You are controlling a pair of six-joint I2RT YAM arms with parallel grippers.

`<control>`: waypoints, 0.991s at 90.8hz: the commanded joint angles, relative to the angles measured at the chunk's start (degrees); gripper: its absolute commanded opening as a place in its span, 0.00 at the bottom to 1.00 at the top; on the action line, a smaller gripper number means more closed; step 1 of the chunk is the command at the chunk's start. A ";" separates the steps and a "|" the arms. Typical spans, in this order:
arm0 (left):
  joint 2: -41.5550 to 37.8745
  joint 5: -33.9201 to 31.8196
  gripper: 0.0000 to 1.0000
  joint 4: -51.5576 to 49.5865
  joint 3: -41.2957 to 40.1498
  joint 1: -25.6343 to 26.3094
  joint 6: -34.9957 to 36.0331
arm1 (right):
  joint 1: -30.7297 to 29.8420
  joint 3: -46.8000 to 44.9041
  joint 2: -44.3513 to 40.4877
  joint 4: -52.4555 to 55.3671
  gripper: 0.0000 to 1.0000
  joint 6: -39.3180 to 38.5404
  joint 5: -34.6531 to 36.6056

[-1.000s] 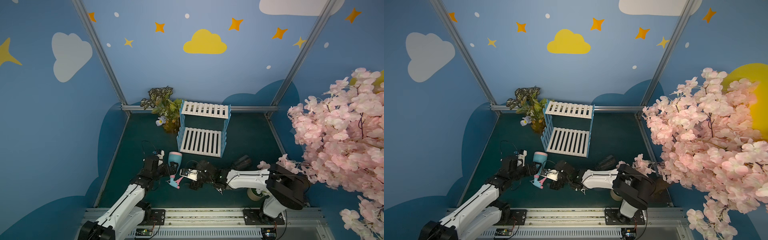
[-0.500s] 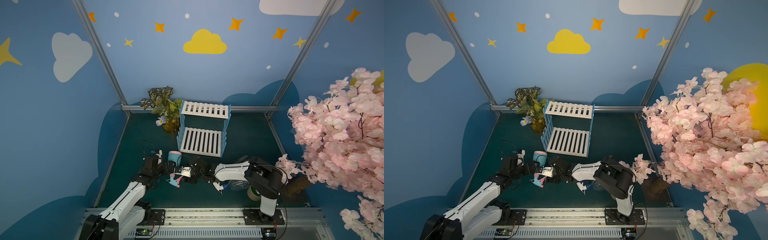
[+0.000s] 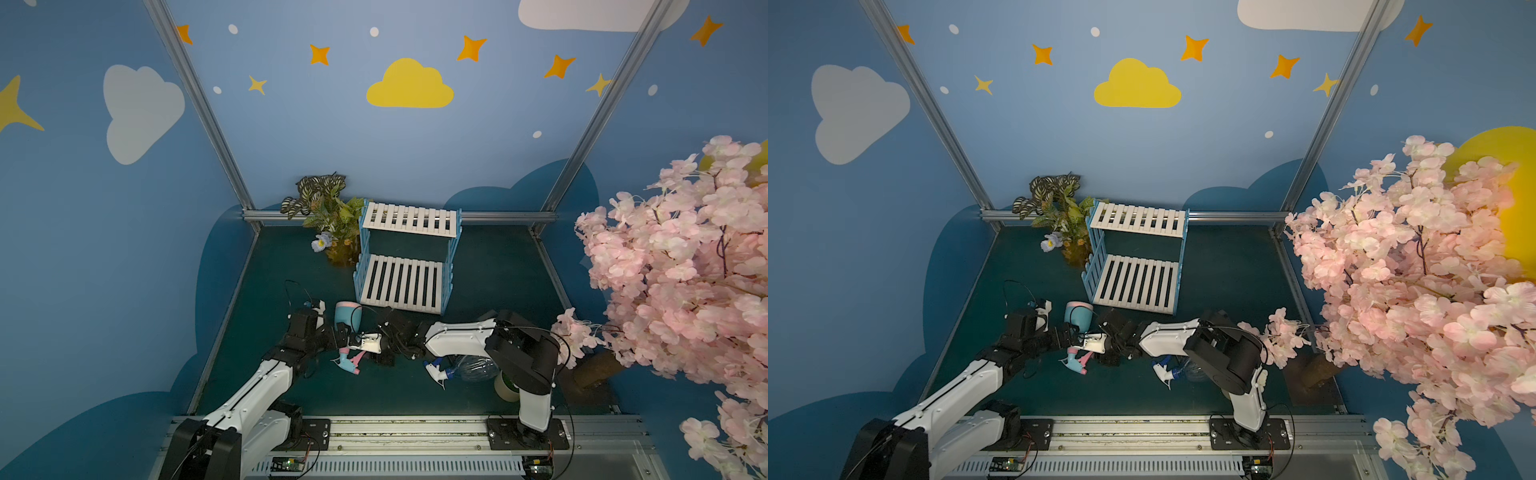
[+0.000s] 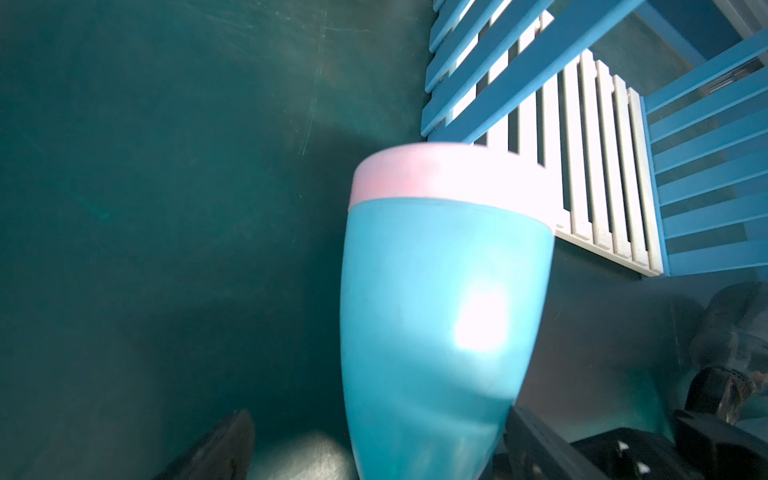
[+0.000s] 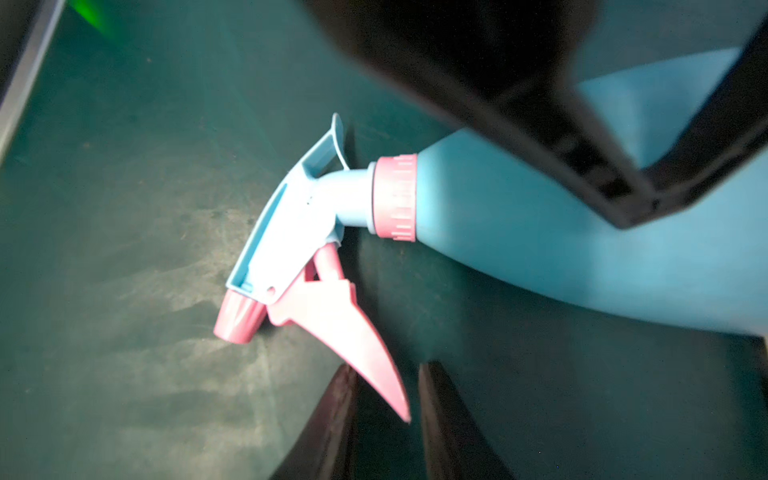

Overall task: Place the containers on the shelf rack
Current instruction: 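Pick up a container from the center of the board.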

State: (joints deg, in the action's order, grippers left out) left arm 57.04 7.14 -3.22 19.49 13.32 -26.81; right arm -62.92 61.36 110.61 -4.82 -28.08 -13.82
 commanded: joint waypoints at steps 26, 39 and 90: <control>-4.13 6.32 0.98 1.85 1.00 1.52 -1.28 | -2.04 3.22 1.61 2.40 0.05 0.28 -2.74; -8.87 4.29 0.98 -1.63 1.84 1.50 -1.37 | -1.99 3.73 0.85 2.70 0.00 2.45 -4.23; -20.77 -1.28 0.99 -18.89 23.76 9.08 21.53 | 13.95 10.11 -12.31 20.77 0.00 28.54 -20.77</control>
State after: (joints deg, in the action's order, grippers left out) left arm 34.30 4.10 -18.61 39.42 18.65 -18.98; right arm -53.54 69.58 102.85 9.50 -6.55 -28.53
